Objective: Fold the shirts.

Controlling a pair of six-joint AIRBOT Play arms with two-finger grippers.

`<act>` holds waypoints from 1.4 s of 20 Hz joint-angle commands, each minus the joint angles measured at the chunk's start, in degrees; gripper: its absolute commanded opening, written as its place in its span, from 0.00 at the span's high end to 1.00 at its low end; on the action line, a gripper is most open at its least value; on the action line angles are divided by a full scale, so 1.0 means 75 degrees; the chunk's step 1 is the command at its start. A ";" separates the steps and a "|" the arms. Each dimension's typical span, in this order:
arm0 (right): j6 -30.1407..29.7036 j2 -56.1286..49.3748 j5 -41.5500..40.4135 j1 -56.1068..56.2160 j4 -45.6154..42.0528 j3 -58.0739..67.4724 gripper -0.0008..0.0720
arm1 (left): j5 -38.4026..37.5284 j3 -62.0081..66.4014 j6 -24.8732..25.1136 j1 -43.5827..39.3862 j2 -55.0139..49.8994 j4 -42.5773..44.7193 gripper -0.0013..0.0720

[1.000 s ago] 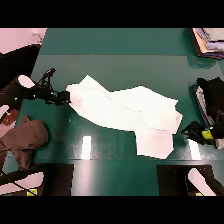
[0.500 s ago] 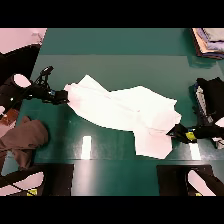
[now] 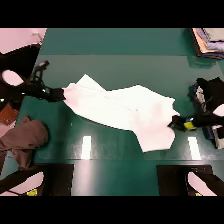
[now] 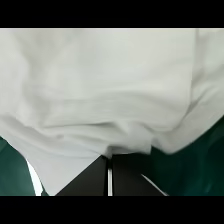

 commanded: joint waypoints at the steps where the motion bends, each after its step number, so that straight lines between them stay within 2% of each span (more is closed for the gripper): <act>1: 0.0012 0.0935 0.0070 0.0055 0.0044 0.1454 0.97 | -0.0385 0.0892 0.0003 0.0006 0.1081 0.0105 0.95; 6: 0.0009 0.1647 -0.0466 0.0055 -0.0117 0.4814 0.97 | -0.0463 0.4065 -0.0364 0.0003 0.2218 0.0099 0.95; 11: 0.0020 0.1332 -0.0423 0.0055 -0.1405 0.8757 0.97 | -0.0335 0.7787 -0.0731 0.0003 0.2308 0.0102 0.95; 15: 0.0198 0.0676 0.0146 0.0058 -0.2130 1.1374 0.97 | 0.0085 0.9037 -0.1075 0.0003 0.2311 0.0055 0.95; 19: 0.0338 0.0259 0.0181 0.0055 -0.2224 1.2059 0.97 | 0.0064 0.8851 -0.1072 0.0003 0.2264 -0.0131 0.95; 23: 0.0423 -0.0414 0.0105 0.0058 -0.2052 1.0987 0.97 | -0.0140 0.6665 -0.1075 0.0003 0.2075 -0.0134 0.95; 28: 0.0420 -0.2640 0.0970 0.0143 -0.1644 0.9562 0.97 | -0.0912 0.4214 -0.1055 0.0003 0.0201 -0.0283 0.95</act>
